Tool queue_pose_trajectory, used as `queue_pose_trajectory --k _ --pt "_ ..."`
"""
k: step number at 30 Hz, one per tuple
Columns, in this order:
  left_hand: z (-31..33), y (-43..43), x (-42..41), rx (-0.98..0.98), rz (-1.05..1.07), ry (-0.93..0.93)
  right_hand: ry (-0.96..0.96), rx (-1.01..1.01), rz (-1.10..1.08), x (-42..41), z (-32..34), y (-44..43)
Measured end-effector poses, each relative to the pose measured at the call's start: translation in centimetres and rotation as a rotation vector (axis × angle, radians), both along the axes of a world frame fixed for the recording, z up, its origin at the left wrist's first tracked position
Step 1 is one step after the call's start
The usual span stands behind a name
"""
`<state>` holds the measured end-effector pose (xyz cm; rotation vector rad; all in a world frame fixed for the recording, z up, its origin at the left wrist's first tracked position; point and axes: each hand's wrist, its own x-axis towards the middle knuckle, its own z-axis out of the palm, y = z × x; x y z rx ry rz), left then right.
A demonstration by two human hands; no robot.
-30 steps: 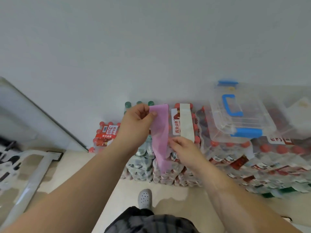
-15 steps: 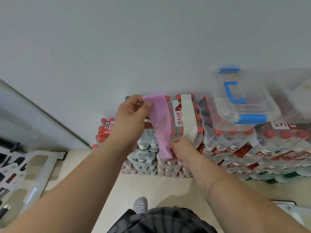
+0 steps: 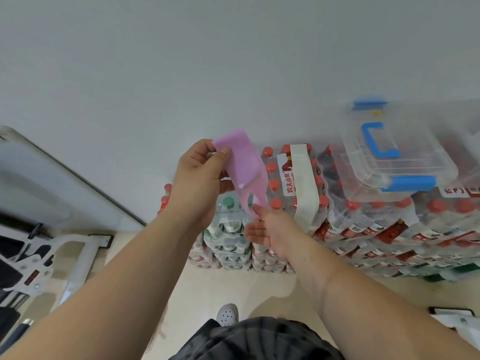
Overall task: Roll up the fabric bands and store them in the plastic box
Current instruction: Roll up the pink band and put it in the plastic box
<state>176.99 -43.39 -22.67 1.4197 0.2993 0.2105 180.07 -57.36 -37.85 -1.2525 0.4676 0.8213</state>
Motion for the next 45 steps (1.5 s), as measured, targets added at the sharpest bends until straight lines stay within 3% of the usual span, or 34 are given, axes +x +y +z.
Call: queue_pose_trajectory --k 3,7,12,17,23,26,30,36,39,42,45 --pt "0.3 0.6 0.2 0.01 0.016 -0.03 -0.066 -0.028 -0.074 0.7 -0.2 -0.1" --pt "-0.7 2.4 0.5 0.139 0.209 0.005 -0.089 -0.009 -0.113 0.7 -0.8 -2.3" --pt "-4.8 5.1 0.4 0.152 0.341 0.184 -0.068 0.214 -0.134 -0.7 -0.7 -7.0" --pt "-9.1 5.2 0.0 -0.115 0.376 0.323 -0.052 0.482 -0.312 -1.7 0.2 -9.7" --pt "-10.7 4.3 -0.2 -0.369 0.35 0.276 -0.051 0.576 -0.539 -1.9 1.9 -10.1" --pt "-10.0 3.5 0.0 -0.393 0.3 0.219 0.0 0.447 -0.493 -2.2 1.9 -10.3" --pt "-7.8 2.3 0.5 -0.268 0.217 0.118 0.08 0.214 -0.391 -2.7 1.0 -10.7" --pt "-5.1 1.1 0.6 -0.099 0.256 0.014 0.154 0.217 -0.385 -3.2 0.0 -11.7" --pt "-4.7 0.5 0.2 -0.114 0.258 -0.025 0.16 0.199 -0.324 -3.3 0.0 -11.5" --pt "-4.0 -0.1 0.0 -0.153 0.194 -0.074 0.126 0.08 -0.136 -3.3 0.1 -11.3" --pt "-3.1 -0.6 0.2 -0.093 0.093 -0.101 -0.003 -0.218 0.135 -3.4 0.1 -10.9"
